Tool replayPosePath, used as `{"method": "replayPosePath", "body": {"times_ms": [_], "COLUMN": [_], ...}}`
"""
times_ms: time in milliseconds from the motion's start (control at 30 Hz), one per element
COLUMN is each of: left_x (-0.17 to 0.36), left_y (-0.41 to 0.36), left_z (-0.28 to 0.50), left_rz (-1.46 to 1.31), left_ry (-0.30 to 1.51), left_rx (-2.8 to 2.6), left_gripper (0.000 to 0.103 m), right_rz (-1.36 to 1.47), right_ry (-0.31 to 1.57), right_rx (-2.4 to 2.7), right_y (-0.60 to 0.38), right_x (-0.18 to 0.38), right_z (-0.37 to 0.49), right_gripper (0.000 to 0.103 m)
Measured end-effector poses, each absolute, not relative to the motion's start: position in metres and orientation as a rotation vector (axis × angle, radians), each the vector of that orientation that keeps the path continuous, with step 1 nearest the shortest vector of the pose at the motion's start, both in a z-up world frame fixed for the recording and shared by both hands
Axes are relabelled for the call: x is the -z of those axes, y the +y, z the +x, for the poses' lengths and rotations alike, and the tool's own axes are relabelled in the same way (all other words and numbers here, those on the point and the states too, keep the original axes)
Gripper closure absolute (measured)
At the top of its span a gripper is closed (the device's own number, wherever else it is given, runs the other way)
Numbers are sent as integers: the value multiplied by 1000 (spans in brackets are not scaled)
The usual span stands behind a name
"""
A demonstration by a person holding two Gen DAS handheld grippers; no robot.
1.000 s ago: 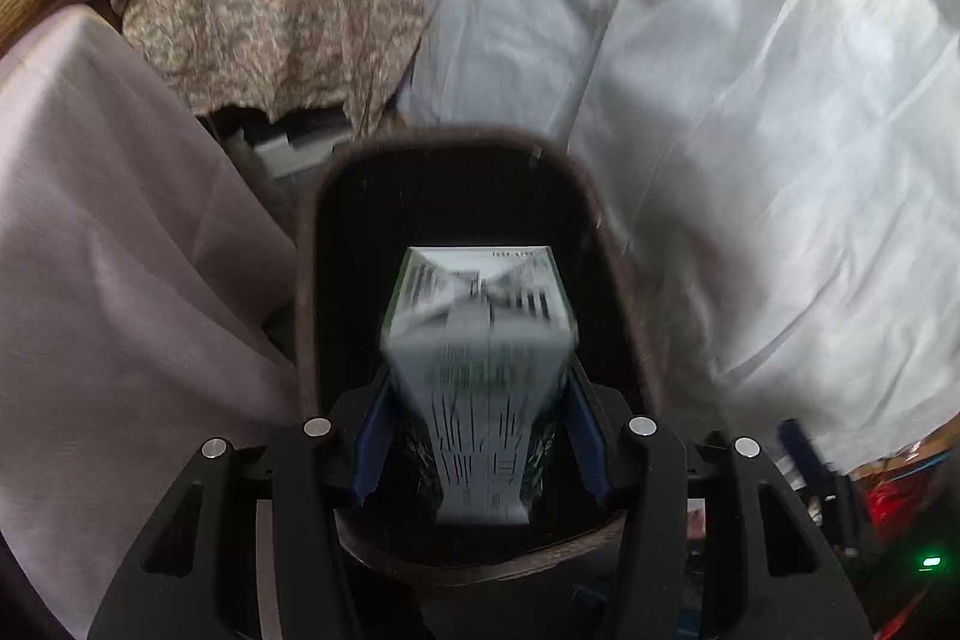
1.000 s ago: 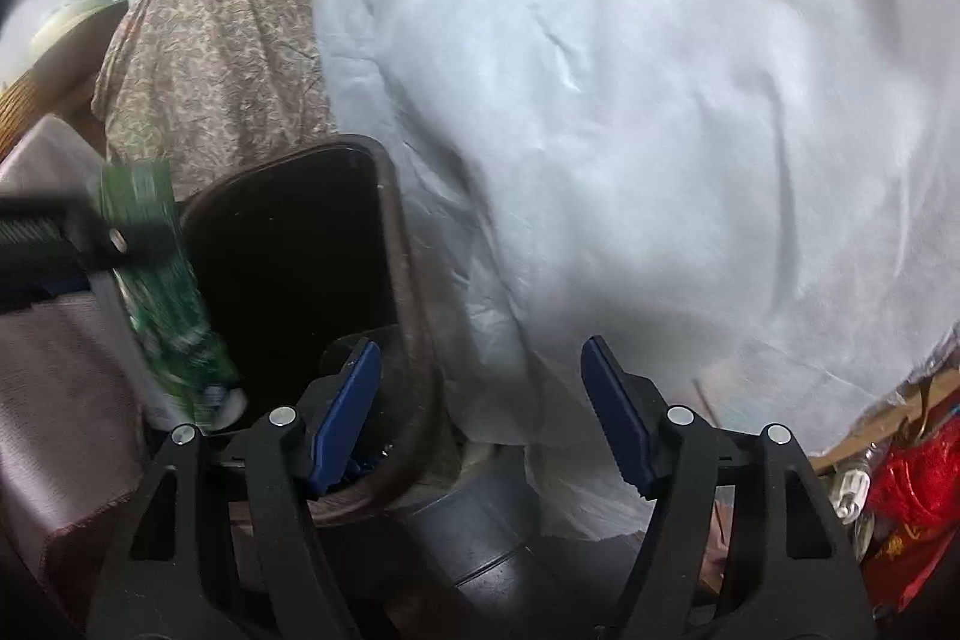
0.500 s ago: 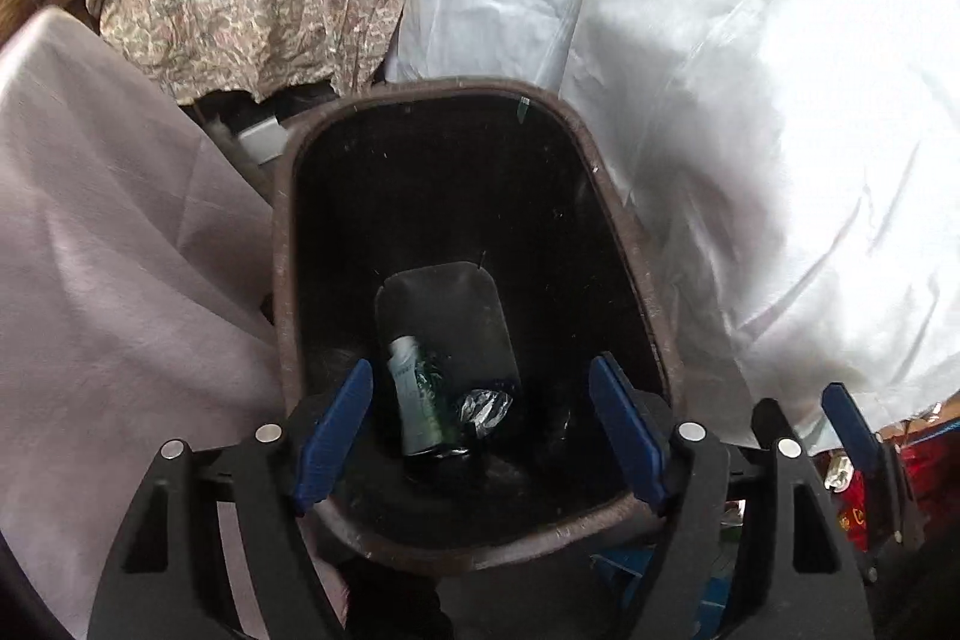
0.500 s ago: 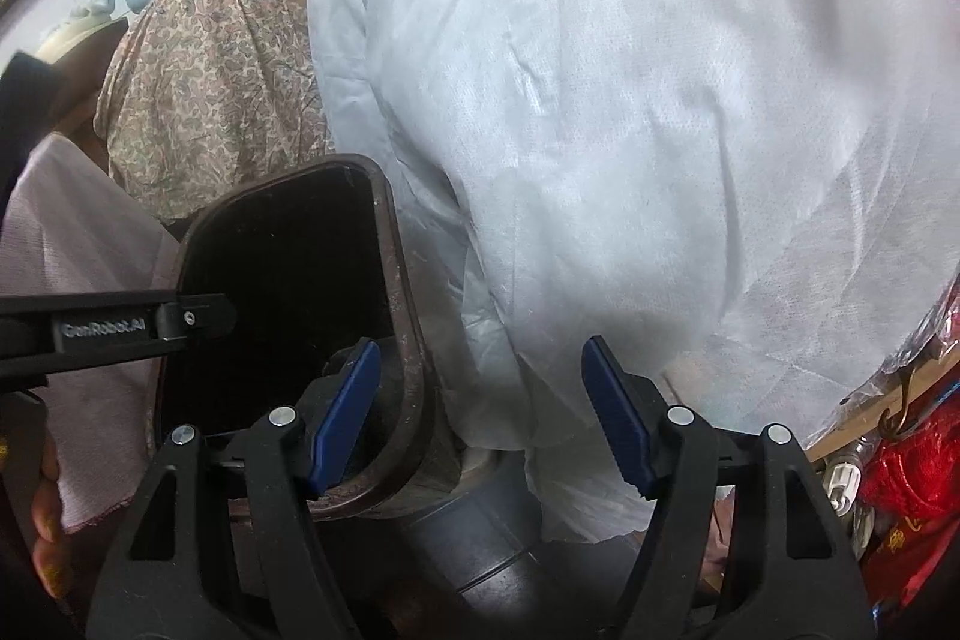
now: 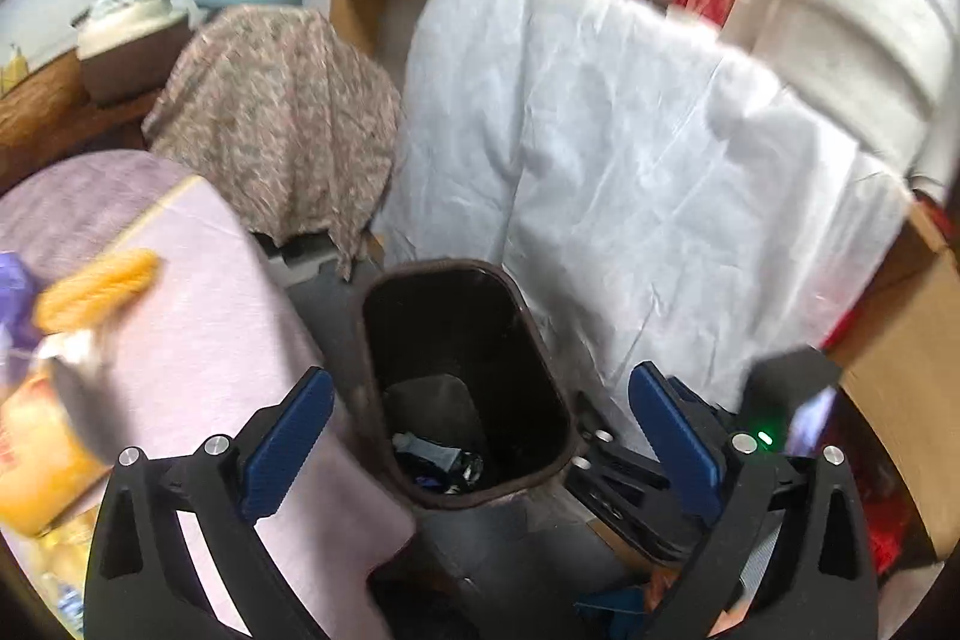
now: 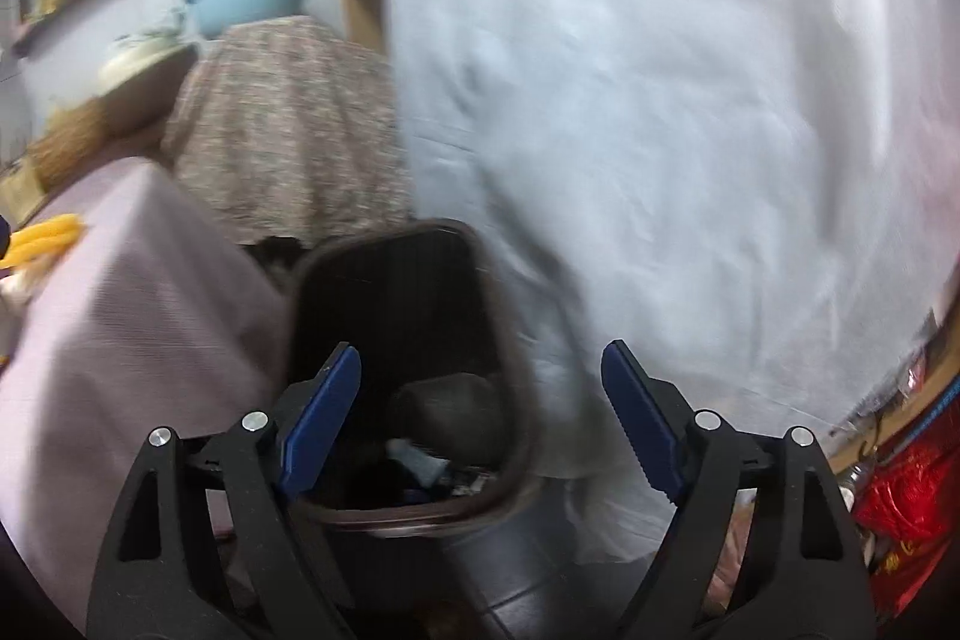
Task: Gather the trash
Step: 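Move both open tools back over the table toward the chip can and bag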
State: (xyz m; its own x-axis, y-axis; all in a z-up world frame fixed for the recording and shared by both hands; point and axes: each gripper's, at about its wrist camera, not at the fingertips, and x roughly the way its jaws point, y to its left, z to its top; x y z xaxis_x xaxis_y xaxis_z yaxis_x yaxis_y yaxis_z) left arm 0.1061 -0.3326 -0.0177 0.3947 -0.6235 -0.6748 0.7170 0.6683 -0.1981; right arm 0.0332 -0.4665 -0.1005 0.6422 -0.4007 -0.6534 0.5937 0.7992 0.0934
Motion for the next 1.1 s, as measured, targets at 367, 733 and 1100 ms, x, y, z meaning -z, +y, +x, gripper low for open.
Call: {"method": "replayPosePath", "body": {"times_ms": [367, 733, 1100], "left_x": [-6, 14, 43], "left_y": [-191, -78, -68], "left_z": [103, 120, 97], "left_rz": [101, 25, 198], "left_ry": [623, 687, 741], "left_rx": [609, 444, 674], "left_gripper": [5, 5, 12], "right_rz": [253, 95, -248], "right_ry": [603, 640, 691], "right_rx": [320, -68, -266], "right_y": [-359, -286, -248], "right_x": [48, 33, 16], "right_z": [63, 99, 126], "right_gripper": [6, 6, 6]}}
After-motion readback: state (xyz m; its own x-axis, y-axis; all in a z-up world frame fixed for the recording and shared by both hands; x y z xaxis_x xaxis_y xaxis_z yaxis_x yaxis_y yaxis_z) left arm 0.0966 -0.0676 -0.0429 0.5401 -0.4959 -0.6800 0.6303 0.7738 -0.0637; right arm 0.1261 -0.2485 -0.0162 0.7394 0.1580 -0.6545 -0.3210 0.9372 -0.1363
